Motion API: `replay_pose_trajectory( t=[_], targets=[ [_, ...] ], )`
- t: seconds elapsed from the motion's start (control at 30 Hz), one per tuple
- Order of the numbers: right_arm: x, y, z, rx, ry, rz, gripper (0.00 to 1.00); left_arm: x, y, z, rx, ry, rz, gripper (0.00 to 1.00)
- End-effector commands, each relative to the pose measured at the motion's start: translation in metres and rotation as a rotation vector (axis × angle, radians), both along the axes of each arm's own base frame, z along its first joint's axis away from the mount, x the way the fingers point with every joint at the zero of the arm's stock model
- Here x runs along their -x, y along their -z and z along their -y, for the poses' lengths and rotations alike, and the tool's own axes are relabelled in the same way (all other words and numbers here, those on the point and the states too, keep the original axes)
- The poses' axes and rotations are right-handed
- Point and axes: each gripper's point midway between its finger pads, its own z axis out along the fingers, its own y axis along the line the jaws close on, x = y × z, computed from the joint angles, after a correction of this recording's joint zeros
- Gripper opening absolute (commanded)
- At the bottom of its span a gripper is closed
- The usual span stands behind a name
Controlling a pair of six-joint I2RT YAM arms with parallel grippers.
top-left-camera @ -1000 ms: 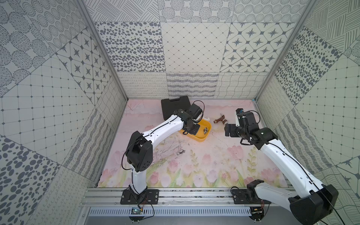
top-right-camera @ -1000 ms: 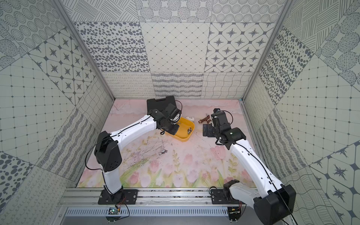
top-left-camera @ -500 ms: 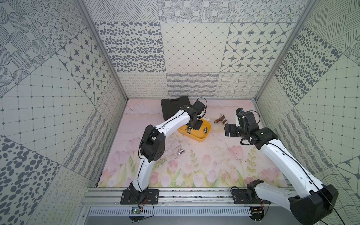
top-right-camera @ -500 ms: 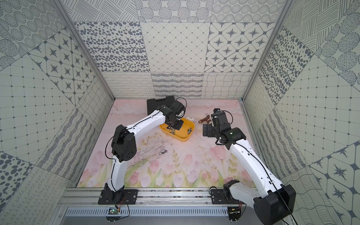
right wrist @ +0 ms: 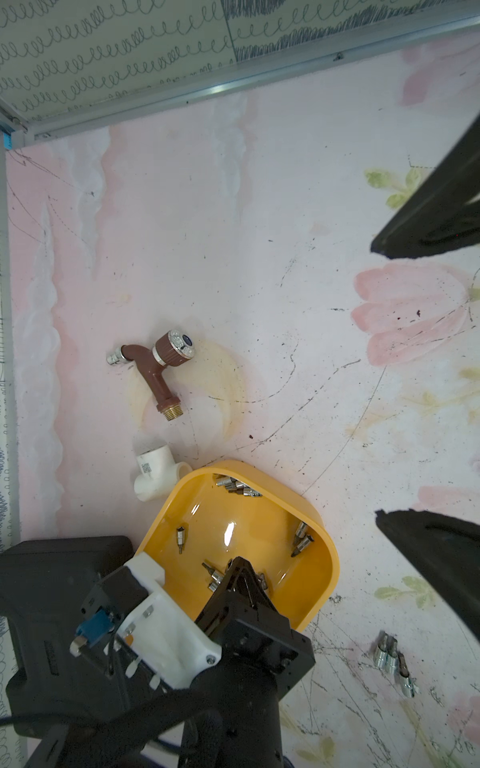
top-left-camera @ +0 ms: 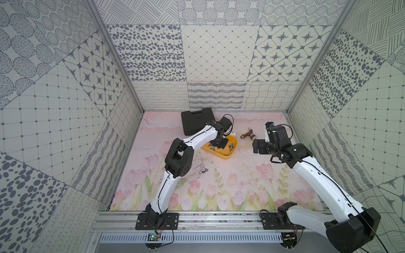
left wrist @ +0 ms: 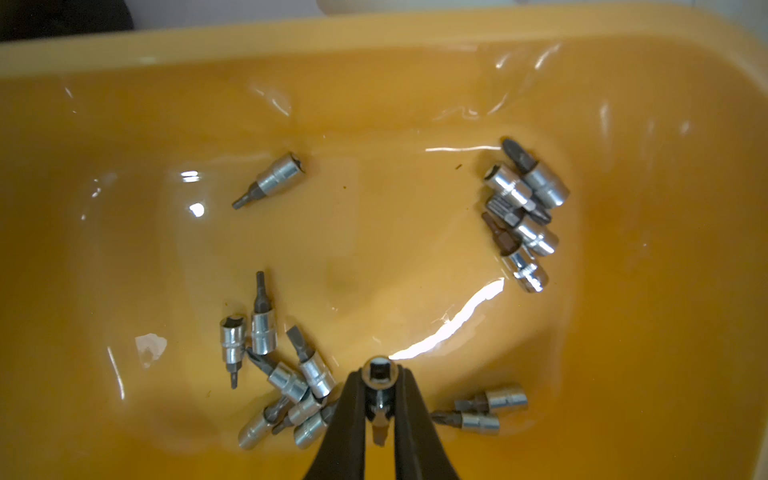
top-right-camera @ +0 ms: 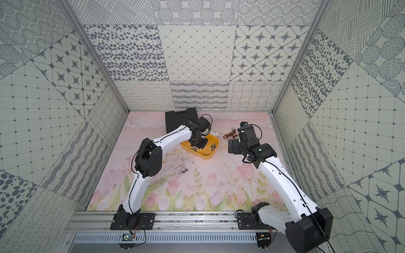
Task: Put the bit on the desktop into the storage box
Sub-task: Place the screwdriver bit in the storage box.
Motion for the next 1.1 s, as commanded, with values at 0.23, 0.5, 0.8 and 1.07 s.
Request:
replay_pose_trajectory(
  t=[0.23,0.5,0.8,1.07],
  targets=[
    [0.000,-0.010,0.001,-0.009,0.001,0.038,0.97,0.005,0.003,-0.001,-0.006,0.020,-0.035,0.23],
    [0.000,-0.011,0.002,-0.011,0.002,0.043,0.97,0.006,-0.011,-0.002,0.004,0.016,-0.020,0.34],
    [0.001,-0.012,0.002,-0.012,0.003,0.042,0.96,0.022,-0.054,-0.012,0.052,0.024,0.034,0.46],
    [0.002,-0.011,0.002,-0.014,0.005,0.040,0.97,0.066,-0.076,-0.049,0.064,-0.019,0.053,0.56]
  ],
)
